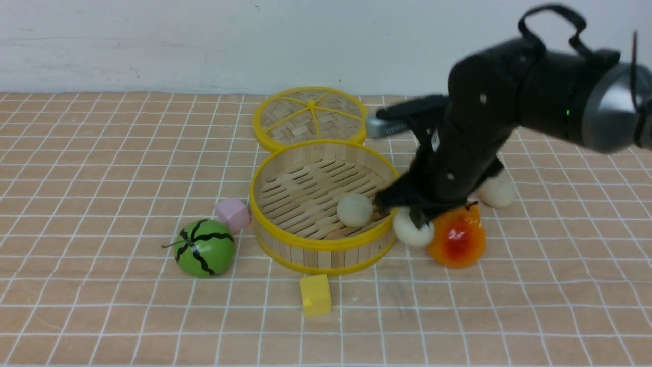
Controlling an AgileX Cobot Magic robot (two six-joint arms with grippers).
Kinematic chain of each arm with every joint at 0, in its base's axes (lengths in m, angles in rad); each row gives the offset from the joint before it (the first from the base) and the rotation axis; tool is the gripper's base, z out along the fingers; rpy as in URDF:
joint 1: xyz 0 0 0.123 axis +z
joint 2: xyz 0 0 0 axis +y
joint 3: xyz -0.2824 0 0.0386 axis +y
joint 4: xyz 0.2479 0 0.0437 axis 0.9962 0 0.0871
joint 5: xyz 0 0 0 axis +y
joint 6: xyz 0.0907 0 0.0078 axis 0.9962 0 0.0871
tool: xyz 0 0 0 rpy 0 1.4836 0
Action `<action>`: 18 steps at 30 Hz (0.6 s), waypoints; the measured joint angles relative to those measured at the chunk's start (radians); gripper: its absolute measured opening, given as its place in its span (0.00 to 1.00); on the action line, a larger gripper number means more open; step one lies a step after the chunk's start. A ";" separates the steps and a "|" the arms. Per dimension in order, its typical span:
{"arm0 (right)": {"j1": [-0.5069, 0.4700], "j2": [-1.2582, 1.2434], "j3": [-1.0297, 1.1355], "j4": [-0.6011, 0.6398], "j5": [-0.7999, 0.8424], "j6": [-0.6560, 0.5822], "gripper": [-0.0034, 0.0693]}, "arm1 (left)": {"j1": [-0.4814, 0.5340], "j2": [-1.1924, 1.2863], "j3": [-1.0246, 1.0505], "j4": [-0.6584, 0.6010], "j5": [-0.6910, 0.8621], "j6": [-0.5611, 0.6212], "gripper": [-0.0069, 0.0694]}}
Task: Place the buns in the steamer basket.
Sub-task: Use the right arm to put the steamed stuffed bun into the steamer
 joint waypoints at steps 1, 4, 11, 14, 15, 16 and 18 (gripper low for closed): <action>0.003 0.001 -0.025 0.019 -0.001 -0.014 0.05 | 0.000 0.000 0.000 0.000 0.000 0.000 0.41; 0.008 0.016 -0.093 0.112 -0.028 -0.083 0.05 | 0.000 0.000 0.000 0.000 0.000 0.000 0.41; 0.046 0.187 -0.200 0.292 -0.186 -0.235 0.05 | 0.000 0.000 0.000 0.000 0.000 0.000 0.41; 0.047 0.279 -0.239 0.299 -0.216 -0.240 0.05 | 0.000 0.000 0.000 0.000 0.000 0.000 0.41; 0.046 0.306 -0.251 0.296 -0.222 -0.240 0.06 | 0.000 0.000 0.000 0.000 0.000 0.000 0.41; 0.046 0.317 -0.255 0.294 -0.223 -0.240 0.06 | 0.000 0.000 0.000 0.000 0.000 0.000 0.41; 0.046 0.356 -0.271 0.281 -0.235 -0.240 0.10 | 0.000 0.000 0.000 0.000 0.000 0.000 0.41</action>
